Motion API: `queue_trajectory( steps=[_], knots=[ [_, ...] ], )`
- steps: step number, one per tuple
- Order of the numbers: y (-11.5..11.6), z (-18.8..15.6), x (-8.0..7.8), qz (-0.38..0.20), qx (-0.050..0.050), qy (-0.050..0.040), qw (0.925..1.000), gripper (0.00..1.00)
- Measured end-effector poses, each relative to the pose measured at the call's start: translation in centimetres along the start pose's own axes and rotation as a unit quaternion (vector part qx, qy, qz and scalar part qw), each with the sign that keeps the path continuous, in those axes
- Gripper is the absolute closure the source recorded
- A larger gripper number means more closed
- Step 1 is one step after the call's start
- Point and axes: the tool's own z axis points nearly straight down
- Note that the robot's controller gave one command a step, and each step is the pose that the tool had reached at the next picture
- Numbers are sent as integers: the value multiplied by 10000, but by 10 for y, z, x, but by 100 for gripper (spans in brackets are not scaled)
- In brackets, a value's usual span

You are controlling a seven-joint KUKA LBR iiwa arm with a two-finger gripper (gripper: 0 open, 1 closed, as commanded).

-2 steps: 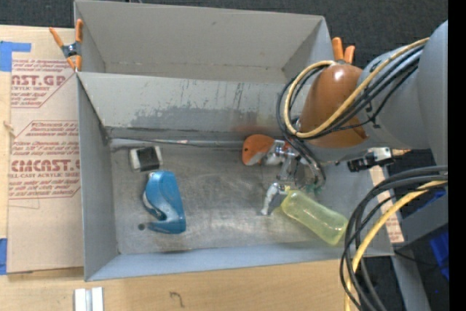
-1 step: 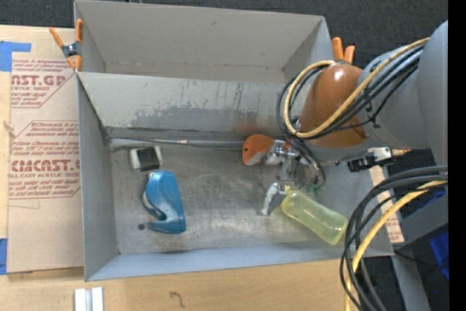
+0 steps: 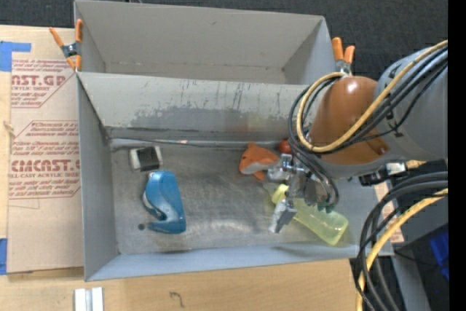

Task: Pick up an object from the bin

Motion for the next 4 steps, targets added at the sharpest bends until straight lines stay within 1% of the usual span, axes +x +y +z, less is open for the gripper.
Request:
queue_trajectory(
  steps=[1,3,4],
  knots=[
    [-71,8,-13,-469,-74,-10,9989,100],
    [-71,8,-13,-469,-74,-11,9989,100],
    [-60,-12,-24,-506,-1,-59,9987,100]
  ],
)
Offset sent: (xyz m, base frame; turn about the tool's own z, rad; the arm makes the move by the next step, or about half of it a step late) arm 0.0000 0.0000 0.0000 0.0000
